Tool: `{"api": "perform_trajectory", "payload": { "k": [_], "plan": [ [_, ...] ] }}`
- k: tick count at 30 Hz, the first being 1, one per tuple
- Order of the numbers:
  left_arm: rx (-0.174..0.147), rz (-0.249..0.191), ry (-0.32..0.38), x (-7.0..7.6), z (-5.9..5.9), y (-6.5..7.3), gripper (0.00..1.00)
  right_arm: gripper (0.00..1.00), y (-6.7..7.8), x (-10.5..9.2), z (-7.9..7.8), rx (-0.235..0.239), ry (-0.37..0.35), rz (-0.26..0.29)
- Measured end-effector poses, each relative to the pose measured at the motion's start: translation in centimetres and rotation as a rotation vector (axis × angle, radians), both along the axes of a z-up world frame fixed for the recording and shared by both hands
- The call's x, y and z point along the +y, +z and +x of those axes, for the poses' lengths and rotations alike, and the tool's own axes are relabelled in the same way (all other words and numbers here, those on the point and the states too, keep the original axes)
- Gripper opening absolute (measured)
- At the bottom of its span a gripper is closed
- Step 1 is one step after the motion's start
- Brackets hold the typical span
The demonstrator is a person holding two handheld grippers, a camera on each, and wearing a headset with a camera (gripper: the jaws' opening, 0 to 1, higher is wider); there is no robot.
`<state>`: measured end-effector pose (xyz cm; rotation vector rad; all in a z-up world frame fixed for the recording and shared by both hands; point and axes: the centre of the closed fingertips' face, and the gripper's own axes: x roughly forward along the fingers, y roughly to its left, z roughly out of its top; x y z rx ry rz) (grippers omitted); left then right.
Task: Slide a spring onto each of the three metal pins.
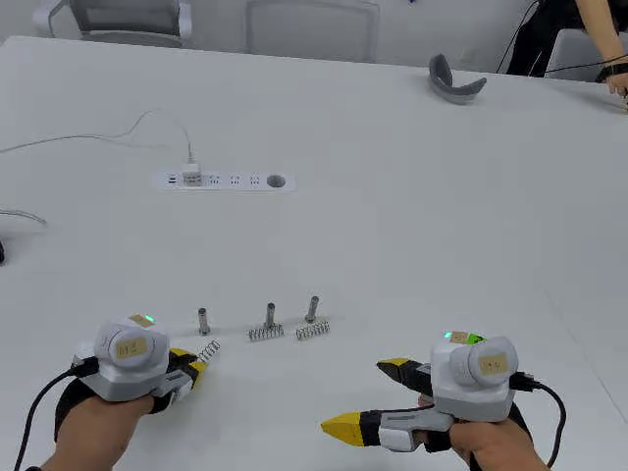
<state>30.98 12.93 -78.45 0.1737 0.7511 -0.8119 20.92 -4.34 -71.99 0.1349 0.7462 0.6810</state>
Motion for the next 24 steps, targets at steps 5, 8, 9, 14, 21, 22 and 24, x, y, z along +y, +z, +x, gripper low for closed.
{"api": "perform_trajectory", "payload": {
  "k": [5,8,9,14,21,22,24],
  "plan": [
    [-0.012,-0.009,0.009,0.7,-0.8,0.9,0.11,0.85,0.0,0.1,0.0,-0.002,0.001,0.005],
    [-0.020,-0.010,0.007,1.1,-1.2,1.4,0.11,0.84,-0.1,0.2,-0.1,-0.003,0.002,0.006],
    [-0.021,-0.010,0.009,1.3,-1.4,1.5,0.11,0.84,0.0,0.3,-0.1,-0.004,0.003,0.007],
    [-0.027,-0.010,0.006,1.7,-2.0,1.9,0.11,0.84,-0.1,0.5,-0.3,-0.001,0.004,0.011],
    [-0.040,-0.016,0.004,2.1,-2.5,2.9,0.11,0.84,-0.2,0.9,-0.4,0.003,0.006,0.018],
    [-0.042,-0.016,0.003,2.2,-2.4,2.9,0.10,0.84,-0.2,1.0,-0.4,0.003,0.007,0.019],
    [-0.040,-0.029,0.006,2.2,-2.6,3.3,0.10,0.83,-0.1,1.1,-0.4,0.005,0.008,0.028]
  ]
}}
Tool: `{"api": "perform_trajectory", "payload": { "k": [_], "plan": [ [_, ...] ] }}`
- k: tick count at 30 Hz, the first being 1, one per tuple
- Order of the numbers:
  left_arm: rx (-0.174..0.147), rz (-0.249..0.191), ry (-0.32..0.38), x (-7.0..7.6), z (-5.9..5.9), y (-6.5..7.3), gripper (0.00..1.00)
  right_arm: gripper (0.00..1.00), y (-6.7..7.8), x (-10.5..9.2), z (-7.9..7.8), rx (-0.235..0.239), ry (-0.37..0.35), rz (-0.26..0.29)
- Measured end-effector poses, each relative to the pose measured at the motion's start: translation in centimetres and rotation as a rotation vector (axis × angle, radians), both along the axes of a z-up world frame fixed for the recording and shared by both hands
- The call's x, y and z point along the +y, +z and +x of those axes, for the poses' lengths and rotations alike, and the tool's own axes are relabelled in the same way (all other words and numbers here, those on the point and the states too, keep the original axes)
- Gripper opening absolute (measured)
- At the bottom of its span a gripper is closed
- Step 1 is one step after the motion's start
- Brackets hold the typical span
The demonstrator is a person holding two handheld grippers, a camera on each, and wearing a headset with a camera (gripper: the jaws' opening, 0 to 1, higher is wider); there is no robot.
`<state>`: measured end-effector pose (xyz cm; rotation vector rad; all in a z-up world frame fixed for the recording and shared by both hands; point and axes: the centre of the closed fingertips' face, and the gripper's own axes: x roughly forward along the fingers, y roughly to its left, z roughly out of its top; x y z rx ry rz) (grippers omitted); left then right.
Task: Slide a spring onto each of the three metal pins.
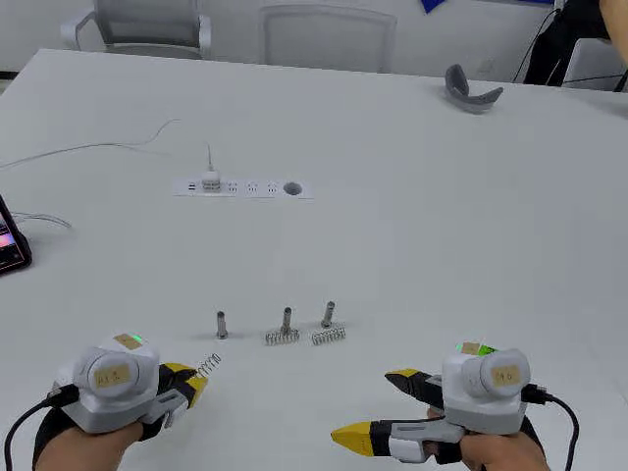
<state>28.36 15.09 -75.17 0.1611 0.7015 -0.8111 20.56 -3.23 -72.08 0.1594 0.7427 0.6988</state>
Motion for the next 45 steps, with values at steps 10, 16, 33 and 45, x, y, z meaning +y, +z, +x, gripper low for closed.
{"api": "perform_trajectory", "payload": {
  "k": [10,16,33,45],
  "plan": [
    [-0.027,-0.003,-0.056,-0.8,-1.3,1.6,0.10,0.79,0.9,1.0,0.7,-0.012,0.007,0.051],
    [-0.042,-0.026,-0.070,-1.5,-1.6,2.7,0.10,0.75,1.6,1.8,1.1,-0.018,0.006,0.099],
    [-0.092,-0.051,-0.186,-5.5,-3.2,5.1,0.10,0.67,2.9,3.8,2.0,-0.030,0.035,0.156],
    [-0.109,-0.063,-0.235,-7.0,-4.0,6.1,0.10,0.60,4.1,4.5,2.6,-0.040,0.028,0.217]
  ]
}}
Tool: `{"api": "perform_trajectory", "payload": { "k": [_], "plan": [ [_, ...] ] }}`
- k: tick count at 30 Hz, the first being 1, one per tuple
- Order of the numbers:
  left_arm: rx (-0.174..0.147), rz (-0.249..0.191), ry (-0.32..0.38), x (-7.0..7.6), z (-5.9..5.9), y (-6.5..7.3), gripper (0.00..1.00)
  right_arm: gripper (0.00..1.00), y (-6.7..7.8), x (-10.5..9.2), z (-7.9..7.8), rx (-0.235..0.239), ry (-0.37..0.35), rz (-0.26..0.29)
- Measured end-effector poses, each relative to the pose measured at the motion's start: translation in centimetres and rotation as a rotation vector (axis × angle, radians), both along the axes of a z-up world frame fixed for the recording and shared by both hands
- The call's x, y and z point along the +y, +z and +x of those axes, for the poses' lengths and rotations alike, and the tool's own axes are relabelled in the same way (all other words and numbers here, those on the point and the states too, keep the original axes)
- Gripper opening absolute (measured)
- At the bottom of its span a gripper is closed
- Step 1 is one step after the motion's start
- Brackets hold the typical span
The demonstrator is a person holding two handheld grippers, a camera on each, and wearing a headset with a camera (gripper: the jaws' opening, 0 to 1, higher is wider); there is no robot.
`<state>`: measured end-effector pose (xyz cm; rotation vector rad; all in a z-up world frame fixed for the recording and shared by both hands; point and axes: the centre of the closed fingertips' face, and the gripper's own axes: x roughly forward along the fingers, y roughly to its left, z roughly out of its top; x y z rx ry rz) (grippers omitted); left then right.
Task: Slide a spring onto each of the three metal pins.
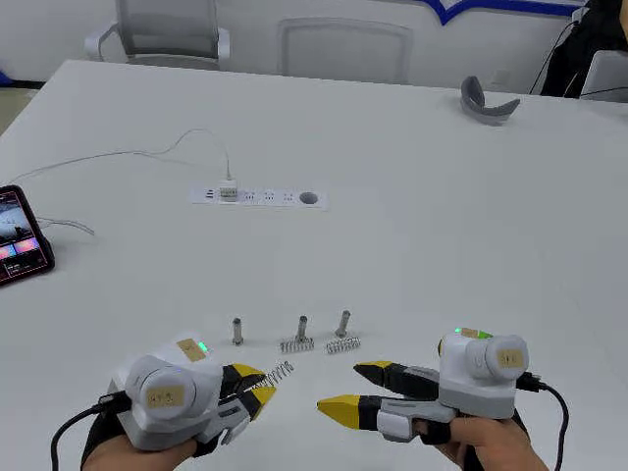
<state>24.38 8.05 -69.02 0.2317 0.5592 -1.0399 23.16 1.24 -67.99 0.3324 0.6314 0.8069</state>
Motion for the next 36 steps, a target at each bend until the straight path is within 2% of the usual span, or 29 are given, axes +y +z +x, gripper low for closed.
{"api": "perform_trajectory", "payload": {
  "k": [23,29,36],
  "plan": [
    [-0.022,-0.023,-0.076,-2.9,-1.7,1.3,0.10,0.44,2.0,1.7,0.9,0.002,0.003,0.127],
    [-0.035,-0.025,-0.091,-3.3,-1.8,1.7,0.10,0.39,2.1,2.0,0.9,0.011,0.008,0.146],
    [-0.051,-0.036,-0.102,-3.7,-1.7,2.6,0.10,0.29,2.2,2.3,0.9,0.042,-0.004,0.218]
  ]
}}
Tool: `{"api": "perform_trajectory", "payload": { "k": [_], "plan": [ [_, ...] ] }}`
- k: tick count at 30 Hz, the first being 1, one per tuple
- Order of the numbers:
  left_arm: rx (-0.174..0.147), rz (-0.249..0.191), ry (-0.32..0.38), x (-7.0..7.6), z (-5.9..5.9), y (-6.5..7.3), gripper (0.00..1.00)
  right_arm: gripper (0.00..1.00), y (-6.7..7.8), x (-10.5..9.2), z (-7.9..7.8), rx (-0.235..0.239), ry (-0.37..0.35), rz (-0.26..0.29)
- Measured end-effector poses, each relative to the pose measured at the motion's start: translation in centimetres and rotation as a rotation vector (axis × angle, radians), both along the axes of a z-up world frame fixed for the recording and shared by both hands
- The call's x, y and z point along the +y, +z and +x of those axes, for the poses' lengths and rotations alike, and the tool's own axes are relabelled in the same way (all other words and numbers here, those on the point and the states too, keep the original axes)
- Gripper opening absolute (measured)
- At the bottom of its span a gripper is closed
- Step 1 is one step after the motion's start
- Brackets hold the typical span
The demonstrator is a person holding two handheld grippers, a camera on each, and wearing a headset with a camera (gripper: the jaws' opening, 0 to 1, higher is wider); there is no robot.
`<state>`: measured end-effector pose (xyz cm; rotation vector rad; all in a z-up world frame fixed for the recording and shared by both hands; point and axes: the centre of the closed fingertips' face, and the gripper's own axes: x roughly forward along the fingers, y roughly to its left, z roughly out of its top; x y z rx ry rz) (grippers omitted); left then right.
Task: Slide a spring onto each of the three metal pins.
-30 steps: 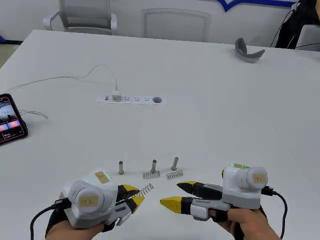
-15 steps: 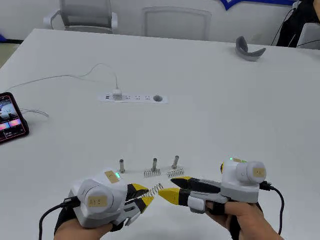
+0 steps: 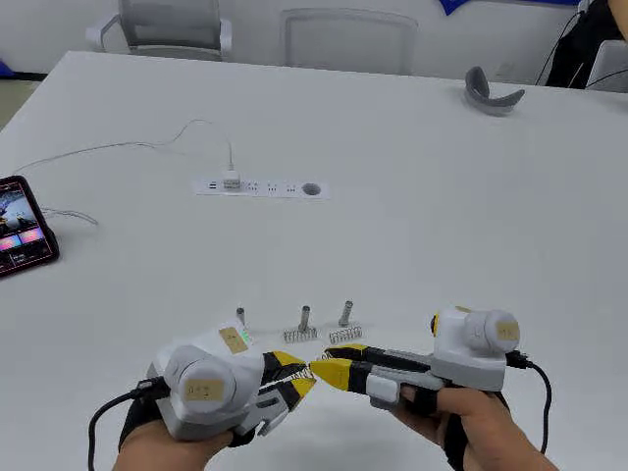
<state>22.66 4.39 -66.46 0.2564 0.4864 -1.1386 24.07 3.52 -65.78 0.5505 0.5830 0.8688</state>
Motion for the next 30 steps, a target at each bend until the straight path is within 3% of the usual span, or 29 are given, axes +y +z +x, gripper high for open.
{"api": "perform_trajectory", "payload": {
  "k": [14,23,30],
  "plan": [
    [-0.007,-0.001,-0.023,-0.2,-0.3,0.2,0.10,0.14,0.9,0.1,-0.2,0.026,-0.003,0.080],
    [-0.006,-0.007,-0.029,0.0,-0.4,0.3,0.10,0.12,1.5,0.7,-0.3,0.023,0.016,0.105],
    [-0.009,-0.013,-0.034,0.3,-0.2,0.5,0.10,0.12,2.0,1.1,-0.2,0.014,0.034,0.095]
  ]
}}
